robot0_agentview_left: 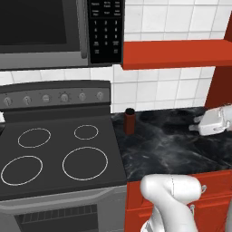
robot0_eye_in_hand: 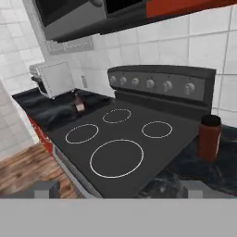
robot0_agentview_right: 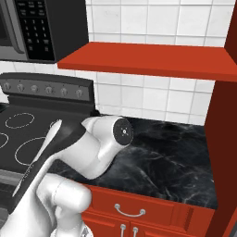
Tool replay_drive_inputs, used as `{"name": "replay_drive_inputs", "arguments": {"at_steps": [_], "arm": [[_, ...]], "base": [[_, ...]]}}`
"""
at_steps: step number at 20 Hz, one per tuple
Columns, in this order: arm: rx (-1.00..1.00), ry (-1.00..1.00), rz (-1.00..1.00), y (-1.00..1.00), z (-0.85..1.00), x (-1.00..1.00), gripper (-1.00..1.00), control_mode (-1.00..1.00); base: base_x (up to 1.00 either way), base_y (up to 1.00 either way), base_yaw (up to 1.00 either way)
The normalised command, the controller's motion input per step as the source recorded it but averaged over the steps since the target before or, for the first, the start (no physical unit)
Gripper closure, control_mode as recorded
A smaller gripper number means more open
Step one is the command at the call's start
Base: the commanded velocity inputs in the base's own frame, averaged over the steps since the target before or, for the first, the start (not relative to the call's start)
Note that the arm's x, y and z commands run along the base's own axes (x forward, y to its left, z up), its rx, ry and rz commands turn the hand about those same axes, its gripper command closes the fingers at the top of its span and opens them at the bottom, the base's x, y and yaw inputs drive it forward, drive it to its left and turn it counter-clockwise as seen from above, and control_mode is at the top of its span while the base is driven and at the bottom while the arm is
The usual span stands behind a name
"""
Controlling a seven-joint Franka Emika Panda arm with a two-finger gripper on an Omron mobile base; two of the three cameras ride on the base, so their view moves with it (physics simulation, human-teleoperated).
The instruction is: Collect the paprika, ketchup, and shaker from the cabinet and place them next to the stove.
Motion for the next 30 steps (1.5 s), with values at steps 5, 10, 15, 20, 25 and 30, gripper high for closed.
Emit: {"name": "replay_drive_inputs", "arguments": {"at_steps": [5,10,15,20,25,30], "arm": [[0.0,0.2,-0.43,0.0,0.19,-0.62,-1.0,-1.0],[-0.01,0.17,-0.43,0.16,0.15,-0.54,-1.0,-1.0],[-0.06,0.08,-0.4,0.51,0.0,-0.49,-1.0,-1.0],[-0.06,0.11,-0.35,0.36,-0.05,-0.42,-1.0,-1.0],[0.0,0.08,-0.06,0.03,-0.1,-0.09,-1.0,-1.0],[0.01,-0.05,-0.1,-0.03,-0.21,-0.49,-1.0,1.0]], "base": [[0.0,0.0,0.0],[0.0,0.0,0.0],[0.0,0.0,0.0],[0.0,0.0,0.0],[0.0,0.0,0.0],[-0.2,-0.05,-0.06]]}}
